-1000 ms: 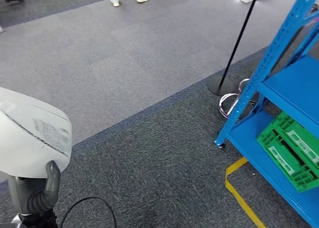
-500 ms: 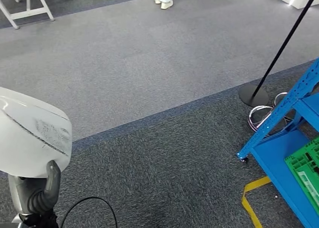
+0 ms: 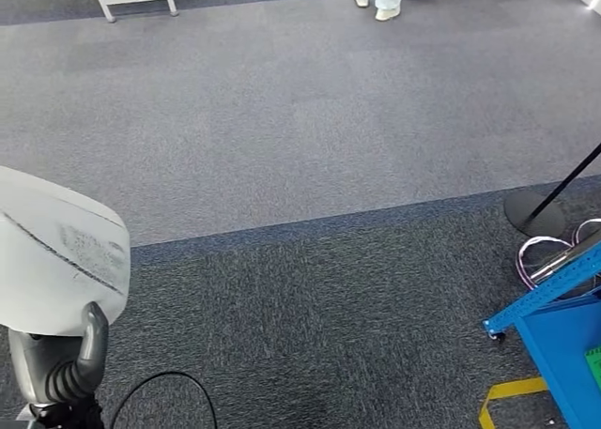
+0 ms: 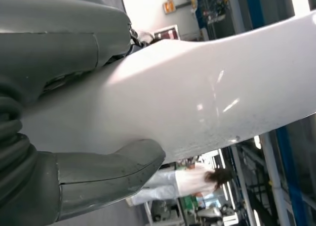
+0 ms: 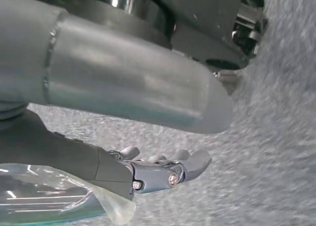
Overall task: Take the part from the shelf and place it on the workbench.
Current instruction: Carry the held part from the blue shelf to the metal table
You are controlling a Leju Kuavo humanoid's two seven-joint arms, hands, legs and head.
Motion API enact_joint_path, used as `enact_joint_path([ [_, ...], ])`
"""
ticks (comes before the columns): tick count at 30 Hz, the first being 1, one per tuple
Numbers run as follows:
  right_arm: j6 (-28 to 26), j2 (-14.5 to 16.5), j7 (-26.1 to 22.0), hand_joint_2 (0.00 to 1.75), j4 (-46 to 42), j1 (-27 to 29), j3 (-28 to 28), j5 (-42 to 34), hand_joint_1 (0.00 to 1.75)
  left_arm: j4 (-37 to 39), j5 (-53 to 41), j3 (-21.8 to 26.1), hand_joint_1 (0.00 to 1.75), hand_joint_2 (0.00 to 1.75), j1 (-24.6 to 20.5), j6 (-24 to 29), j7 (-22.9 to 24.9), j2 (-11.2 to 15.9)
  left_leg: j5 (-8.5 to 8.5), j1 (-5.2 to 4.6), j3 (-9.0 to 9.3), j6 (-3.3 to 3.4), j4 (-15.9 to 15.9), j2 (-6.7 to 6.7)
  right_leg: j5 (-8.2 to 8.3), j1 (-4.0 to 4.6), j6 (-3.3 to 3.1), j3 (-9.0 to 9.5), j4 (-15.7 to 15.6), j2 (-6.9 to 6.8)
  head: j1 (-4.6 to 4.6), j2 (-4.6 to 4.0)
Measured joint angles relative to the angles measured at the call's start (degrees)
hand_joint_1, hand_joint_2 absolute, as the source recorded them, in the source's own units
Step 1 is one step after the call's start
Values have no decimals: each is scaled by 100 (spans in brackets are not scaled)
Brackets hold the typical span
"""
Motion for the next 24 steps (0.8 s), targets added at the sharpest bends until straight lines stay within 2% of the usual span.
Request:
enact_joint_path([
  [2,50,-4,-37,0,0,10,9,24,0,-32,1,18,175,175,4,-1,-4,10,8,13,1,44,-7,-107,-336,-12,24,-340,673,318,24,0],
  [3,70,-8,-55,0,0,24,10,40,0,-41,15,28,175,175,5,-11,-5,14,10,12,-2,57,-5,-175,-480,-15,29,-547,1064,393,28,0],
  [4,81,-12,-65,0,0,40,11,56,0,-46,31,40,175,175,9,-27,-5,18,8,11,-1,62,-3,-251,-531,-15,32,-708,1337,432,28,0],
  [5,84,-15,-70,0,0,51,13,73,0,-49,40,52,175,175,11,-44,-6,21,8,11,1,63,-1,-333,-472,-17,32,-782,1415,453,29,0],
  [6,82,-18,-66,0,0,55,14,87,0,-49,35,61,175,175,13,-62,-6,25,7,13,6,62,2,-420,-304,-19,28,-746,1263,475,28,0],
  [7,76,-21,-60,0,0,53,16,97,0,-49,11,67,175,175,14,-72,-5,27,4,19,12,55,8,-506,-70,-26,23,-617,927,528,28,0],
  [9,57,-25,-54,0,1,39,21,123,0,-50,-43,72,175,175,13,-72,-5,28,-12,21,-2,15,45,-664,252,-58,12,-298,203,815,25,0],
  [10,47,-24,-58,0,1,35,31,149,0,-55,-55,73,175,175,13,-67,-4,28,-14,25,-22,-19,63,-735,308,-68,3,-192,-13,932,23,0],
  [11,38,-23,-63,0,2,35,49,180,0,-63,-56,74,175,175,15,-63,-4,28,-8,32,-45,-56,70,-802,297,-68,-12,-140,-98,997,22,0],
  [13,24,-20,-73,0,2,35,99,243,0,-84,-49,77,175,175,30,-61,-4,28,14,58,-81,-127,66,-903,310,-54,-74,-108,-132,875,23,0],
  [14,19,-18,-81,0,2,34,126,280,0,-95,-46,80,175,175,38,-61,-4,29,-16,55,-105,-155,106,-830,321,-55,-113,-97,-149,799,15,0],
  [15,18,-16,-90,0,2,34,155,326,0,-103,-45,82,175,175,39,-65,-4,30,-103,47,-169,-179,241,-693,330,-59,-149,-86,-168,714,-2,0],
  [17,19,-14,-108,0,3,48,219,414,0,-113,-49,86,175,175,26,-77,-4,38,-425,32,-436,-216,831,-340,321,-52,-197,-70,-184,536,-31,0],
  [18,19,-15,-111,0,4,60,246,436,0,-113,-52,86,175,175,19,-84,-2,44,-591,38,-613,-231,1210,-250,310,-42,-212,-65,-183,439,-38,0],
  [19,19,-15,-113,0,4,71,268,443,0,-113,-56,86,175,175,18,-86,1,51,-683,44,-748,-240,1502,-207,299,-33,-221,-59,-182,342,-36,0],
  [20,19,-15,-113,0,4,76,284,443,0,-113,-60,86,175,175,19,-87,4,55,-673,48,-802,-242,1622,-184,286,-25,-226,-50,-182,248,-37,0],
  [21,19,-15,-114,0,4,74,295,442,0,-113,-61,86,175,175,21,-87,7,57,-557,49,-751,-237,1527,-163,273,-20,-226,-35,-181,163,-38,0],
  [22,19,-14,-113,0,4,67,306,441,0,-113,-64,86,175,175,21,-89,7,58,-363,45,-598,-220,1231,-118,256,-16,-223,-12,-181,86,-37,0],
  [24,19,-13,-102,0,8,48,326,441,0,-114,-78,85,175,175,14,-104,6,60,-63,-11,-222,-159,481,182,213,5,-193,38,-178,-42,-38,0],
])
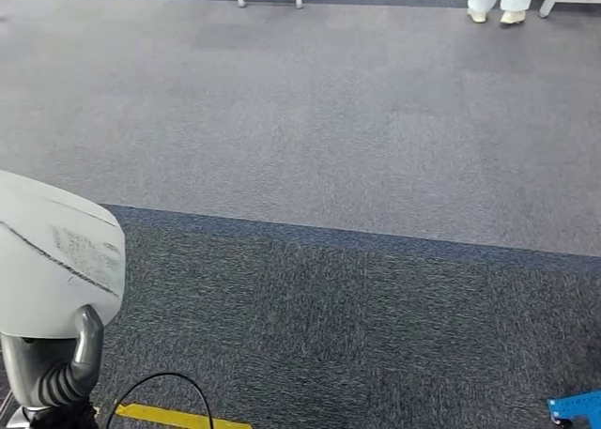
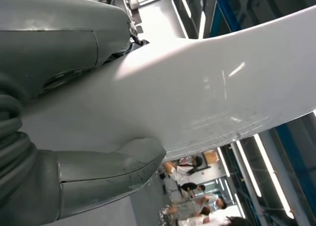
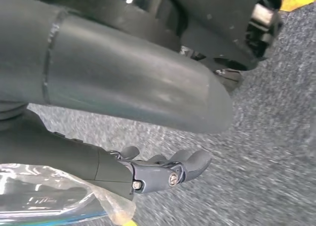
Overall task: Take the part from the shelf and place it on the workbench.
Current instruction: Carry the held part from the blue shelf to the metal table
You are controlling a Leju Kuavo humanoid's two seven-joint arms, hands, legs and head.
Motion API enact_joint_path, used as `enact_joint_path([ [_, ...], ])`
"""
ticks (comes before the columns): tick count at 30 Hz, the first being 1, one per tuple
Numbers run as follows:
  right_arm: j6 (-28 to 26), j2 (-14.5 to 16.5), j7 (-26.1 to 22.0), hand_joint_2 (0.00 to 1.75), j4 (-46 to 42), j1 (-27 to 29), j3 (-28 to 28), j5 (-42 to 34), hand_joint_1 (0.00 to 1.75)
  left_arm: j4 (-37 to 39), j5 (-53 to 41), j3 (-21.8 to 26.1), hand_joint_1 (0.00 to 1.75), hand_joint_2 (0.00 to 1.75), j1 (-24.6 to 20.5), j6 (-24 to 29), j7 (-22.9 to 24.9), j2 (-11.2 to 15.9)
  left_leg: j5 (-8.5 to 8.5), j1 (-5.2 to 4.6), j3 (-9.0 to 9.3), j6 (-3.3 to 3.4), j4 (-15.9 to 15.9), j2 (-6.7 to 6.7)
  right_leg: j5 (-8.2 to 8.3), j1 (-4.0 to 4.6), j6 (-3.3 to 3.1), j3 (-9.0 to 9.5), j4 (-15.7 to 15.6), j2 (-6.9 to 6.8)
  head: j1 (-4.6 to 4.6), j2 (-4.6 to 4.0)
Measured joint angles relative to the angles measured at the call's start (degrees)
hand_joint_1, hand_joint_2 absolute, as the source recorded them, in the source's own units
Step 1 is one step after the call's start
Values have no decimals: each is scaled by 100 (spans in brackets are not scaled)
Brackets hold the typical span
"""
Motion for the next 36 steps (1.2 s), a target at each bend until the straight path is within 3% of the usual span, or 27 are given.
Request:
enact_joint_path([
  [2,0,1,26,0,5,-13,11,1,0,-14,-18,0,175,175,-13,-24,-3,1,53,-65,161,62,-365,230,-38,30,55,27,2,-127,-1,0],
  [5,0,2,48,0,8,-23,14,4,0,-33,-26,2,175,175,-8,-40,-5,6,44,-92,134,107,-384,119,-53,38,110,56,-15,-288,-4,0],
  [9,-1,2,49,0,8,-33,17,9,0,-35,-26,3,175,175,-3,-40,-5,7,58,-85,136,133,-410,57,-66,38,136,79,-23,-337,-6,0],
  [13,-46,1,23,0,26,-26,73,80,0,-57,50,9,175,175,-42,-132,0,1,119,-2,168,244,-479,-423,-736,-16,247,-773,1596,494,74,0],
  [14,-61,0,5,0,27,-20,77,88,0,-57,81,9,175,175,-41,-145,-1,1,119,-1,174,244,-476,-511,-614,-16,246,-798,1554,509,74,0],
  [15,-77,-1,-16,0,27,-21,85,97,0,-57,115,9,175,175,-41,-161,-3,0,117,2,184,241,-472,-597,-397,-19,239,-716,1292,541,74,0],
  [17,-106,-1,-50,0,30,-31,104,119,0,-57,177,11,175,175,-49,-195,-10,-1,106,2,185,214,-446,-745,14,-41,218,-410,511,782,74,0],
  [19,-134,-1,-54,0,36,-40,120,138,0,-57,214,13,175,175,-73,-224,-16,-1,110,8,144,151,-422,-875,126,-55,185,-202,79,993,71,0],
  [20,-148,-1,-39,0,39,-42,124,142,0,-57,225,14,175,175,-84,-232,-18,-2,124,16,121,111,-421,-940,106,-49,160,-171,44,1000,67,0],
  [21,-159,0,-13,0,40,-44,127,143,0,-57,234,14,175,175,-91,-238,-19,-3,143,30,101,72,-429,-1008,117,-45,127,-151,29,937,67,0],
  [23,-168,1,53,0,40,-45,137,147,0,-57,241,14,175,175,-102,-241,-19,-4,86,31,51,8,-347,-906,148,-53,51,-127,-19,788,47,0],
  [25,-163,2,105,0,40,-43,146,151,0,-56,241,14,175,175,-132,-240,-19,-4,-197,25,-154,-44,117,-591,156,-61,-3,-106,-53,619,12,0],
  [27,-157,0,130,0,40,-30,148,150,0,-51,241,14,175,175,-153,-239,-19,-3,-531,48,-487,-92,844,-409,138,-51,-27,-102,-53,442,-3,0],
  [28,-155,-1,134,0,40,-25,148,150,0,-48,241,14,175,175,-153,-238,-19,-3,-586,63,-588,-108,1072,-379,127,-47,-29,-97,-53,351,-4,0],
  [29,-154,-2,135,0,40,-26,149,149,0,-45,242,14,175,175,-151,-238,-19,-2,-531,76,-593,-119,1100,-358,115,-46,-27,-89,-52,263,-3,0],
  [31,-151,-3,132,0,40,-37,150,148,0,-42,243,14,175,175,-150,-237,-20,-2,-168,85,-290,-111,532,-247,83,-45,-7,-46,-52,109,-4,0],
  [33,-146,-3,124,0,40,-43,152,147,0,-42,244,14,175,175,-161,-237,-22,-3,72,45,68,-64,-166,5,39,-18,43,-5,-47,-20,-6,0],
  [35,-138,-3,115,0,40,-48,152,145,0,-42,249,16,175,175,-164,-234,-31,-3,73,1,168,-1,-412,109,4,16,104,23,-53,-142,-5,0],
  [36,-135,-3,112,0,40,-56,152,144,0,-42,252,19,175,175,-158,-229,-36,-3,78,-1,162,34,-433,45,-8,23,135,48,-65,-210,-6,0],
])
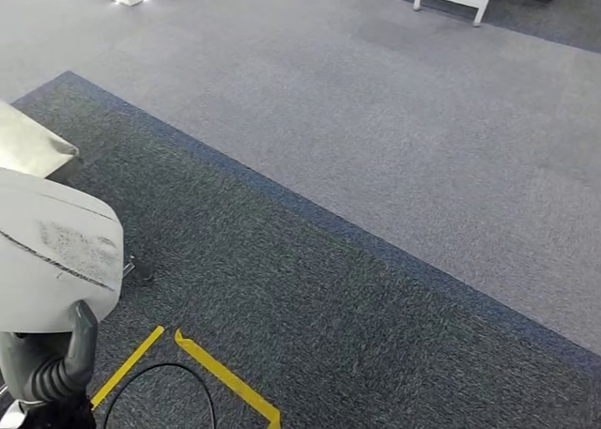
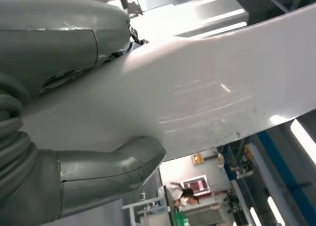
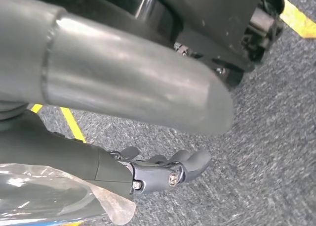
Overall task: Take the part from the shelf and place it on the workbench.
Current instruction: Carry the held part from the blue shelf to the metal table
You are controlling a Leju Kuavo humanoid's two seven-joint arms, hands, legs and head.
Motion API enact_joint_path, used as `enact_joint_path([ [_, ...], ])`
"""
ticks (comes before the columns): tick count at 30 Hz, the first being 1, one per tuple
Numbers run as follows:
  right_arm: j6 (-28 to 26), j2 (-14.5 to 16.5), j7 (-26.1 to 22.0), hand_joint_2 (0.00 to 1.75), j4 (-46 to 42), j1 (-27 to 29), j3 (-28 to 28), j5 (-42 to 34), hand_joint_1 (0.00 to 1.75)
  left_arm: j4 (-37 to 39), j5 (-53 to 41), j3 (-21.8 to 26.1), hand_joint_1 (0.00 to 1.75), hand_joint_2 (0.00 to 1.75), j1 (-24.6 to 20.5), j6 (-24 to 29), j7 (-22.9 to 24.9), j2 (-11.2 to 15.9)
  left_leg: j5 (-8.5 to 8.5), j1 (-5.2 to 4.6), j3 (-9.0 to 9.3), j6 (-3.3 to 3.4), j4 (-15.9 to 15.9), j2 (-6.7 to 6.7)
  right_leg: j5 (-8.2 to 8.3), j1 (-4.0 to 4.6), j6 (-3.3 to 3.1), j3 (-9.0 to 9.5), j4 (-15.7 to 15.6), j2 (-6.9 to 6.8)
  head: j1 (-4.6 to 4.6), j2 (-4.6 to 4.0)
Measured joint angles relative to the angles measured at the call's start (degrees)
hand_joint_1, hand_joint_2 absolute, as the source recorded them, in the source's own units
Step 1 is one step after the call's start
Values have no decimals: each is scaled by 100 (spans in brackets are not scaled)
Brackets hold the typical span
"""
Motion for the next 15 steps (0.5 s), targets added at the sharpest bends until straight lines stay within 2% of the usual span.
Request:
enact_joint_path([
  [1,3,-1,-3,0,0,-8,0,-1,0,0,2,3,175,175,12,6,-5,-1,9,13,7,30,-22,-67,-22,-6,34,19,-8,-19,2,0],
  [2,5,-1,-9,0,0,-18,1,-1,0,0,4,7,175,175,19,12,-10,-1,20,29,20,59,-43,-132,-74,-14,69,17,31,64,11,0],
  [3,7,-2,-14,0,0,-26,1,-1,0,0,4,9,175,175,19,19,-17,-4,32,47,33,89,-65,-193,-173,-24,98,-43,173,217,28,0],
  [5,8,-4,-21,0,0,-25,2,-1,0,1,4,12,175,175,14,34,-39,-11,39,63,37,128,-77,-313,-499,-37,127,-383,844,581,62,0],
  [6,9,-5,-22,0,0,-13,2,-1,0,2,4,13,175,175,16,48,-50,-15,38,62,33,140,-75,-388,-645,-39,128,-606,1252,667,67,0],
  [7,10,-6,-20,0,0,3,2,0,0,3,4,14,175,175,20,61,-61,-17,38,61,33,143,-73,-469,-709,-38,127,-791,1554,701,69,0],
  [8,12,-9,-17,0,0,19,2,1,0,4,4,15,175,175,24,74,-69,-19,36,60,36,144,-70,-554,-656,-37,122,-885,1651,714,70,0],
  [9,14,-12,-13,0,0,30,2,3,0,4,4,15,175,175,28,84,-75,-21,35,60,42,142,-67,-642,-488,-38,112,-867,1513,730,69,0],
  [10,15,-16,-7,0,0,32,2,5,0,4,4,15,175,175,30,91,-83,-25,31,63,50,137,-63,-727,-243,-43,98,-749,1175,783,70,0],
  [11,15,-21,-2,0,1,30,2,8,0,5,3,16,175,175,32,98,-92,-31,24,66,53,126,-57,-803,-31,-53,80,-591,776,916,70,0],
  [12,15,-25,3,0,1,26,3,10,0,5,3,16,175,175,30,106,-103,-37,13,64,46,105,-38,-877,111,-70,63,-437,415,1065,67,0],
  [13,15,-27,5,0,2,20,3,13,0,5,2,17,175,175,30,113,-115,-43,11,67,30,75,-29,-942,175,-79,45,-324,183,1186,67,0],
  [14,15,-28,9,0,2,18,4,14,0,5,2,19,175,175,33,119,-126,-46,16,72,10,39,-24,-1006,167,-80,23,-268,89,1254,63,0],
  [15,15,-28,10,0,2,16,4,15,0,4,2,20,175,175,40,123,-133,-48,27,78,-9,0,-26,-1075,160,-75,2,-242,66,1225,62,0],
])
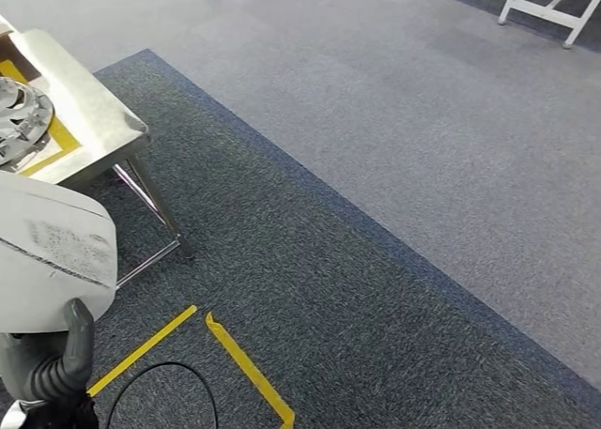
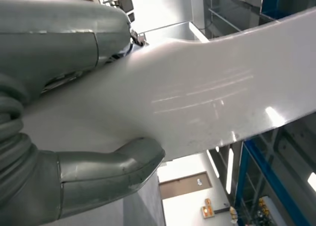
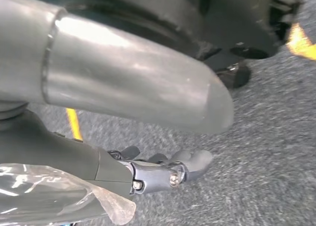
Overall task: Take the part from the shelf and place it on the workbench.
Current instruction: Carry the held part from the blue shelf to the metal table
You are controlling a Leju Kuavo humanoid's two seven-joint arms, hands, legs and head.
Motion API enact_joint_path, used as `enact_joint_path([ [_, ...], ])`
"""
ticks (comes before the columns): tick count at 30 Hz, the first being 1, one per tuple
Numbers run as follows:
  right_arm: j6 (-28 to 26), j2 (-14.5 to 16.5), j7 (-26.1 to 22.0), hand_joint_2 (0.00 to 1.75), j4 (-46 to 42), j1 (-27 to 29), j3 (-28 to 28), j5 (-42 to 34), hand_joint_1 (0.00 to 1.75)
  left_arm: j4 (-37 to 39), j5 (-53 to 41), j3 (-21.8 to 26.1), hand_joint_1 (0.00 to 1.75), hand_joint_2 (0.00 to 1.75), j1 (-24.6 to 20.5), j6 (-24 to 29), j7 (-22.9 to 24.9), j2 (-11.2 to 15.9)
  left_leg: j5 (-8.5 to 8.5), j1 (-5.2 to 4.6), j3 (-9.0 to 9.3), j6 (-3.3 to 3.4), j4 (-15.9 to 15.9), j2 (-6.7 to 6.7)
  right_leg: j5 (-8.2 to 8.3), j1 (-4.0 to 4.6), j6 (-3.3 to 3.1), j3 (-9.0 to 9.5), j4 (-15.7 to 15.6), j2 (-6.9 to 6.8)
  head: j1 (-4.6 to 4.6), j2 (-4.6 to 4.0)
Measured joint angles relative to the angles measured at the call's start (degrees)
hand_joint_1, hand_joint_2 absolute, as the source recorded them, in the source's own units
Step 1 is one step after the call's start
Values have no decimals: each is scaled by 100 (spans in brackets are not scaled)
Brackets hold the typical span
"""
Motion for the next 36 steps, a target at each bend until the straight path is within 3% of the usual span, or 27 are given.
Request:
enact_joint_path([
  [1,-1,1,1,0,0,0,-1,1,0,0,0,2,175,175,12,2,-5,0,7,10,-12,-32,-5,-30,9,0,-30,17,-7,-72,1,0],
  [3,-1,4,-1,0,1,2,-2,2,0,0,-2,4,175,175,20,5,-15,0,-100,-8,-84,-87,155,191,17,-13,-100,51,-40,-232,-27,0],
  [5,-1,6,-4,0,2,11,-2,7,0,1,-4,5,175,175,9,6,-22,-1,-422,-21,-351,-133,744,540,-1,-12,-159,80,-55,-420,-62,0],
  [7,0,5,-4,0,2,24,-2,11,0,3,-3,7,175,175,12,7,-22,0,-704,-4,-684,-164,1444,652,-30,1,-180,95,-52,-612,-69,0],
  [8,0,4,-4,0,2,24,-1,17,0,4,-1,9,175,175,17,8,-22,1,-710,2,-752,-169,1588,667,-44,6,-181,104,-51,-702,-70,0],
  [9,0,4,-4,0,2,19,-1,24,0,5,2,13,175,175,21,10,-22,1,-600,5,-704,-165,1500,684,-60,11,-179,122,-50,-788,-71,0],
  [10,0,4,-4,0,2,12,0,32,0,7,8,19,175,175,22,11,-22,1,-410,3,-551,-148,1209,727,-79,17,-172,149,-51,-869,-71,0],
  [12,1,7,-3,0,3,2,1,42,0,7,31,37,175,175,18,14,-22,1,-85,-50,-151,-73,430,1024,-129,43,-139,206,-47,-1006,-71,0],
  [14,2,8,-2,0,4,-2,1,42,0,8,55,49,175,175,12,17,-21,-1,-21,-110,23,1,58,1257,-172,76,-86,246,-50,-1126,-67,0],
  [16,2,8,-2,0,4,-12,1,41,0,9,66,67,175,175,20,24,-21,-3,-30,-119,14,54,20,1162,-198,88,-26,295,-77,-1249,-70,0],
  [17,2,8,-2,0,4,-19,2,41,0,9,69,78,175,175,27,26,-21,-4,-19,-105,19,81,-5,1088,-231,82,9,306,-69,-1195,-67,0],
  [18,2,8,-3,0,4,-28,2,40,0,9,72,87,175,175,26,28,-21,-7,-5,-85,27,110,-28,1016,-302,70,41,282,5,-1055,-58,0],
  [20,3,8,-4,0,5,-30,3,39,0,10,73,93,175,175,14,28,-21,-17,15,-48,40,158,-54,876,-597,44,85,25,531,-671,-24,0],
  [22,5,8,-2,0,6,-8,3,37,0,13,74,96,175,175,9,28,-21,-31,16,-40,34,182,-49,713,-884,34,99,-392,1308,-528,-5,0],
  [23,7,8,1,0,7,4,3,36,0,15,74,97,175,175,11,28,-21,-34,15,-40,37,184,-46,624,-894,33,101,-540,1531,-516,-4,0],
  [24,10,7,5,0,7,11,2,37,0,16,74,97,175,175,12,29,-21,-37,12,-39,44,182,-42,533,-778,32,100,-588,1524,-508,-3,0],
  [25,19,7,10,0,7,9,2,43,0,17,75,98,175,175,12,35,-21,-40,8,-35,54,176,-39,444,-563,29,95,-536,1302,-482,-3,0],
  [27,51,6,32,0,8,-7,8,84,0,18,101,109,175,175,10,58,-17,-44,-13,-34,67,142,-19,283,-121,8,77,-263,542,-264,-1,0],
  [29,85,6,49,0,11,-29,37,143,0,19,179,159,175,175,14,76,-11,-44,-23,-31,37,85,8,146,16,-12,45,-49,77,-51,-4,0],
  [31,94,7,42,0,13,-51,80,198,0,19,286,257,175,175,52,60,-17,-43,-2,-14,-5,21,9,23,-12,-4,-10,12,19,-76,-8,0],
  [32,85,13,36,0,13,-61,101,222,0,16,328,313,175,175,86,44,-23,-44,-7,-6,-15,-10,19,32,-3,-5,-43,22,7,-139,-8,0],
  [34,45,31,35,0,13,-79,135,248,0,10,360,412,175,175,135,13,-30,-46,-160,-17,-119,-71,259,275,1,-16,-113,56,-26,-285,-36,0],
  [36,22,44,52,0,18,-82,162,254,0,9,357,469,175,175,148,-16,-32,-49,-500,-19,-427,-120,924,581,-20,-11,-165,85,-37,-463,-65,0],
])
